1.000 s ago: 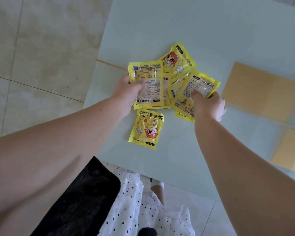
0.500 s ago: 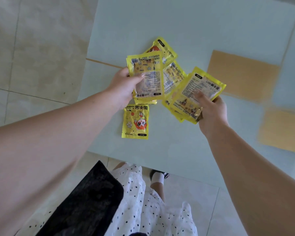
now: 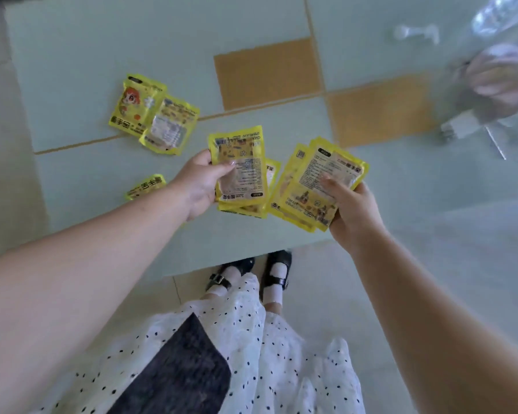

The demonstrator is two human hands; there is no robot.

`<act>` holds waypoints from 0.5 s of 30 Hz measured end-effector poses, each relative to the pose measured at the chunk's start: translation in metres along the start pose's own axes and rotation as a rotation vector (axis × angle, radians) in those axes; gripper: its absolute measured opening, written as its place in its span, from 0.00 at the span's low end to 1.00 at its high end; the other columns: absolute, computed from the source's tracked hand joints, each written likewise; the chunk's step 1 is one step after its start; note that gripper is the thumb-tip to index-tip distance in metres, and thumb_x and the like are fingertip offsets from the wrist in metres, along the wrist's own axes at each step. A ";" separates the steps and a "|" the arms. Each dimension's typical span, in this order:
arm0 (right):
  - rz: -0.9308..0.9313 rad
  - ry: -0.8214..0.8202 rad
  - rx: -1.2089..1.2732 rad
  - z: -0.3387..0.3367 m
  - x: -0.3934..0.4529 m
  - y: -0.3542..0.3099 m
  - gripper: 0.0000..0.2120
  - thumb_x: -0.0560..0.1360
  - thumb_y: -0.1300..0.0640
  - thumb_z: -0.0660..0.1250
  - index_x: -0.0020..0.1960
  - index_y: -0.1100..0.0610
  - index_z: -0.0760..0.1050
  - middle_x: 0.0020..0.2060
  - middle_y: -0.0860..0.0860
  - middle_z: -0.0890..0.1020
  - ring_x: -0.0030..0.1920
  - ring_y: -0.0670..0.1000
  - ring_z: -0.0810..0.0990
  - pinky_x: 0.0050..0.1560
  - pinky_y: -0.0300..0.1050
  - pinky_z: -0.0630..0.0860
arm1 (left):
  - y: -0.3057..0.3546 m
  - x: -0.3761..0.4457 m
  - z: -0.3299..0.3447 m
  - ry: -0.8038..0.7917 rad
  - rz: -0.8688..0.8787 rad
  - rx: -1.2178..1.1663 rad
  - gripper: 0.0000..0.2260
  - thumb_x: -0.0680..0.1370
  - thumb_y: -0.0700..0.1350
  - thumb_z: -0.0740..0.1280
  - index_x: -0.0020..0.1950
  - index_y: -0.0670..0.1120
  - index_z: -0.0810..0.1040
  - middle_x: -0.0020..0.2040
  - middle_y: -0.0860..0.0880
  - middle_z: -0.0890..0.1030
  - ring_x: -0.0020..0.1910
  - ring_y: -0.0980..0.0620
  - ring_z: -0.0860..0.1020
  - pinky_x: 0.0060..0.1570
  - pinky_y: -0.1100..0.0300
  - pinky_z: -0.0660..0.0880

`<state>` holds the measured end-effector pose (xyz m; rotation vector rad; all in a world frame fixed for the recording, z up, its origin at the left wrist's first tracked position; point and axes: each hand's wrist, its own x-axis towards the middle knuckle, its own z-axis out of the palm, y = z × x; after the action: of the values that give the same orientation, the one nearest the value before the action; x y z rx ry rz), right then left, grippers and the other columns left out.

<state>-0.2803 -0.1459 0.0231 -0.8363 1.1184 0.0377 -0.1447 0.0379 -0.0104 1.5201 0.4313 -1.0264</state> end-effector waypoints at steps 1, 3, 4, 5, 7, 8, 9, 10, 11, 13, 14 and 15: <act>-0.020 0.026 0.054 -0.018 -0.009 0.005 0.09 0.77 0.65 0.64 0.56 0.58 0.75 0.52 0.58 0.83 0.54 0.60 0.82 0.54 0.65 0.77 | -0.005 -0.003 0.013 -0.047 -0.009 0.032 0.06 0.79 0.36 0.61 0.51 0.46 0.74 0.49 0.45 0.80 0.52 0.43 0.78 0.53 0.43 0.75; -0.051 0.089 0.162 -0.052 -0.028 0.019 0.10 0.77 0.65 0.64 0.58 0.59 0.74 0.53 0.59 0.82 0.54 0.61 0.82 0.55 0.66 0.76 | -0.015 -0.013 0.038 -0.151 -0.026 0.098 0.06 0.80 0.36 0.60 0.54 0.45 0.74 0.50 0.44 0.80 0.48 0.45 0.80 0.47 0.45 0.77; -0.066 0.121 0.214 -0.069 -0.039 0.028 0.13 0.77 0.65 0.64 0.60 0.60 0.73 0.56 0.60 0.82 0.55 0.62 0.82 0.56 0.66 0.76 | -0.020 -0.017 0.050 -0.206 -0.031 0.131 0.07 0.80 0.37 0.60 0.55 0.45 0.73 0.51 0.44 0.80 0.47 0.46 0.80 0.47 0.45 0.78; -0.082 0.149 0.257 -0.085 -0.051 0.037 0.15 0.77 0.65 0.64 0.63 0.61 0.72 0.57 0.61 0.81 0.56 0.62 0.81 0.56 0.66 0.76 | -0.025 -0.023 0.062 -0.259 -0.038 0.161 0.07 0.80 0.37 0.60 0.56 0.46 0.73 0.51 0.45 0.80 0.46 0.47 0.81 0.47 0.45 0.78; -0.111 0.214 0.326 -0.117 -0.078 0.057 0.18 0.77 0.65 0.63 0.66 0.62 0.70 0.58 0.61 0.80 0.56 0.62 0.81 0.55 0.65 0.77 | -0.037 -0.037 0.086 -0.355 -0.059 0.225 0.08 0.80 0.38 0.60 0.58 0.46 0.73 0.52 0.45 0.81 0.46 0.48 0.82 0.46 0.46 0.80; -0.123 0.255 0.359 -0.132 -0.092 0.067 0.18 0.77 0.65 0.63 0.67 0.62 0.69 0.57 0.61 0.80 0.55 0.61 0.81 0.54 0.64 0.77 | -0.044 -0.046 0.099 -0.403 -0.072 0.262 0.09 0.80 0.39 0.60 0.59 0.46 0.73 0.53 0.45 0.81 0.45 0.49 0.83 0.44 0.48 0.81; -0.136 0.293 0.394 -0.147 -0.107 0.078 0.18 0.77 0.65 0.63 0.67 0.62 0.69 0.56 0.60 0.80 0.54 0.61 0.81 0.54 0.64 0.78 | -0.052 -0.055 0.112 -0.449 -0.086 0.305 0.10 0.80 0.38 0.60 0.60 0.45 0.73 0.54 0.45 0.81 0.45 0.49 0.83 0.42 0.50 0.81; -0.150 0.332 0.429 -0.162 -0.121 0.090 0.18 0.77 0.65 0.63 0.66 0.62 0.69 0.56 0.60 0.80 0.54 0.61 0.81 0.54 0.64 0.78 | -0.062 -0.065 0.124 -0.492 -0.098 0.354 0.11 0.80 0.38 0.60 0.62 0.44 0.72 0.55 0.44 0.81 0.45 0.49 0.83 0.42 0.50 0.82; -0.162 0.368 0.465 -0.176 -0.135 0.103 0.18 0.77 0.65 0.63 0.66 0.62 0.69 0.57 0.61 0.80 0.55 0.61 0.81 0.54 0.64 0.77 | -0.072 -0.075 0.137 -0.532 -0.110 0.409 0.13 0.80 0.38 0.60 0.65 0.43 0.71 0.58 0.42 0.80 0.47 0.48 0.82 0.44 0.48 0.82; -0.176 0.434 0.538 -0.203 -0.163 0.132 0.19 0.77 0.65 0.63 0.67 0.63 0.69 0.59 0.62 0.79 0.56 0.63 0.80 0.55 0.64 0.77 | -0.095 -0.098 0.161 -0.608 -0.129 0.525 0.14 0.80 0.37 0.60 0.66 0.42 0.70 0.59 0.40 0.79 0.47 0.46 0.81 0.48 0.46 0.80; -0.181 0.465 0.578 -0.215 -0.177 0.147 0.19 0.77 0.64 0.63 0.67 0.63 0.69 0.59 0.63 0.79 0.56 0.63 0.81 0.54 0.64 0.78 | -0.108 -0.110 0.172 -0.649 -0.142 0.575 0.13 0.80 0.37 0.60 0.65 0.42 0.71 0.58 0.41 0.79 0.46 0.47 0.82 0.48 0.46 0.80; -0.181 0.501 0.622 -0.227 -0.191 0.162 0.20 0.76 0.64 0.63 0.67 0.64 0.69 0.58 0.62 0.80 0.54 0.62 0.82 0.54 0.63 0.78 | -0.121 -0.123 0.184 -0.690 -0.162 0.618 0.11 0.80 0.36 0.60 0.62 0.42 0.72 0.56 0.41 0.80 0.45 0.47 0.82 0.46 0.47 0.80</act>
<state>-0.6149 -0.0991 0.0439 -0.3820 1.4065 -0.6722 -0.3691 -0.0699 0.0281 1.5382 -0.2854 -1.8347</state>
